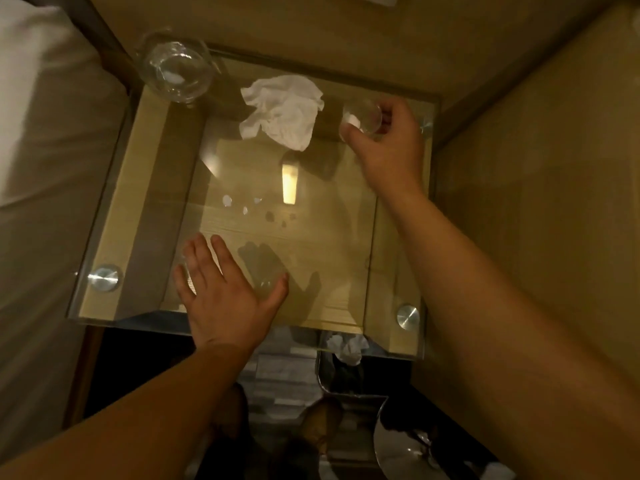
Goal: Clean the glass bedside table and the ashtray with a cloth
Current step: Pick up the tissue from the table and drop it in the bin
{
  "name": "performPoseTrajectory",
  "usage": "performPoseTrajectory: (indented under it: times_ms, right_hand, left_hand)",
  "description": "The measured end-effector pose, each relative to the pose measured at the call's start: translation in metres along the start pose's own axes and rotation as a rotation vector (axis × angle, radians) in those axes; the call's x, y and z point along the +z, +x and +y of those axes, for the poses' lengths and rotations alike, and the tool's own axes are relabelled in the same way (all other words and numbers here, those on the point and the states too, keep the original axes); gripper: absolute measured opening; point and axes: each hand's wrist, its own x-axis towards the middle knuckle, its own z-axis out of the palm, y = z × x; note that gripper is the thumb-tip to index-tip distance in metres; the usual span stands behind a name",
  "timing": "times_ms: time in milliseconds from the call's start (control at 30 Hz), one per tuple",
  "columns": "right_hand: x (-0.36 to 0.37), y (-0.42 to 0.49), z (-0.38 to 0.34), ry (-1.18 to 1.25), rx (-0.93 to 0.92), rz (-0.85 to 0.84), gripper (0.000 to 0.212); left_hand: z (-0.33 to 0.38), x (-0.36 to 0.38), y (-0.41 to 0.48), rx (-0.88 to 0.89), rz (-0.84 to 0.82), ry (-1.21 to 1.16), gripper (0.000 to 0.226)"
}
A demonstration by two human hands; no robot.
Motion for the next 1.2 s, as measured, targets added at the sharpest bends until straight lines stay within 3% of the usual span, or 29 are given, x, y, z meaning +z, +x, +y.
performPoseTrajectory:
  times_ms: [100, 367, 567, 800, 900, 1067, 1200]
  right_hand:
    - [-0.035, -0.072, 0.004, 0.057, 0.049, 0.029, 0.042]
    - [-0.097, -0.301, 0.060, 0.154, 0.455, 0.120, 0.051]
    - [-0.076, -0.369, 0.138, 0.101, 0.703, 0.160, 0.053]
    - [-0.042, -0.354, 0.208, -0.103, 0.750, 0.106, 0.067]
    - [-0.050, -0.354, 0.205, -0.110, 0.741, 0.125, 0.061]
    - [-0.079, -0.336, 0.130, -0.070, 0.544, 0.150, 0.037]
    - [-0.083, -0.282, 0.055, -0.014, 0.338, 0.053, 0.038]
  left_hand:
    - [0.002, -0.004, -0.001, -0.002, -0.012, -0.014, 0.117]
    - [0.003, -0.007, -0.004, -0.007, -0.005, -0.021, 0.119]
    - [0.004, -0.006, -0.008, -0.010, 0.032, -0.024, 0.117]
    - [0.005, -0.006, -0.010, -0.012, 0.050, -0.029, 0.115]
    - [0.005, -0.006, -0.012, -0.008, 0.046, -0.030, 0.115]
    - [0.002, -0.006, -0.012, -0.006, 0.033, -0.030, 0.116]
    - [0.001, -0.005, -0.014, 0.001, 0.004, -0.036, 0.117]
